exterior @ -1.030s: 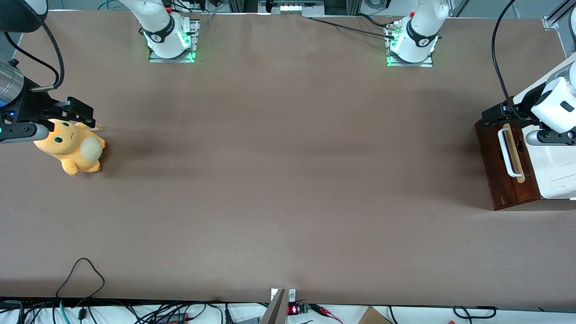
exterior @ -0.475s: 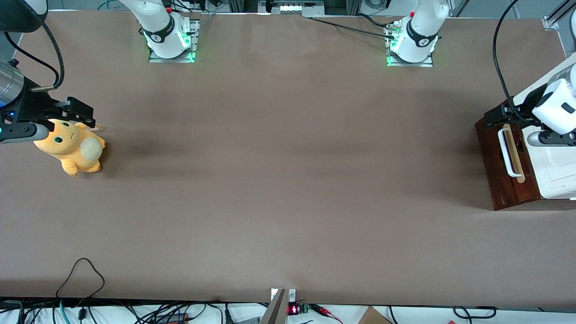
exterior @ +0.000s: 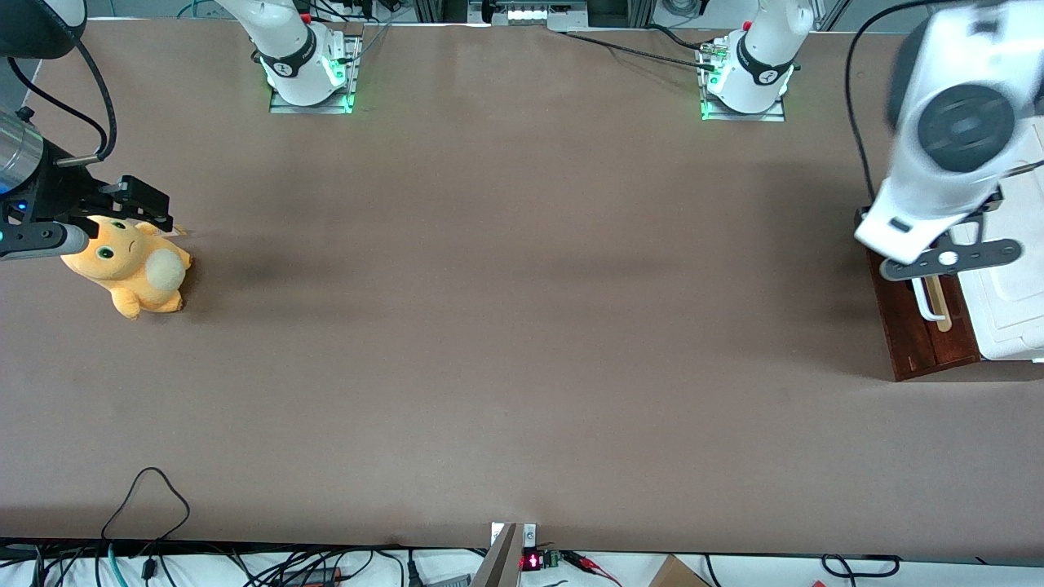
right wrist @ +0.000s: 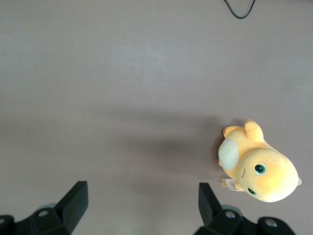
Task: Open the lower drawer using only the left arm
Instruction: 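Move the open left gripper down toward the drawer's white bar handle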
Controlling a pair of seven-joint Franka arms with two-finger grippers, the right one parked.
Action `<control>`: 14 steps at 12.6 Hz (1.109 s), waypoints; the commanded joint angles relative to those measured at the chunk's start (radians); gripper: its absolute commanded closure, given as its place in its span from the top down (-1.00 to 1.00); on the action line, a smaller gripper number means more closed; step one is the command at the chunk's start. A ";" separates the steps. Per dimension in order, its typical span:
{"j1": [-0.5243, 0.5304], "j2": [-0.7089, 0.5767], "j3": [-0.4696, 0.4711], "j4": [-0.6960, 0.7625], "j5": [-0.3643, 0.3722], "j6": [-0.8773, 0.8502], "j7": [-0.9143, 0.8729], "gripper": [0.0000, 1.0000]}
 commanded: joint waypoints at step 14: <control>0.056 0.437 -0.082 -0.393 0.772 -0.138 -0.725 0.76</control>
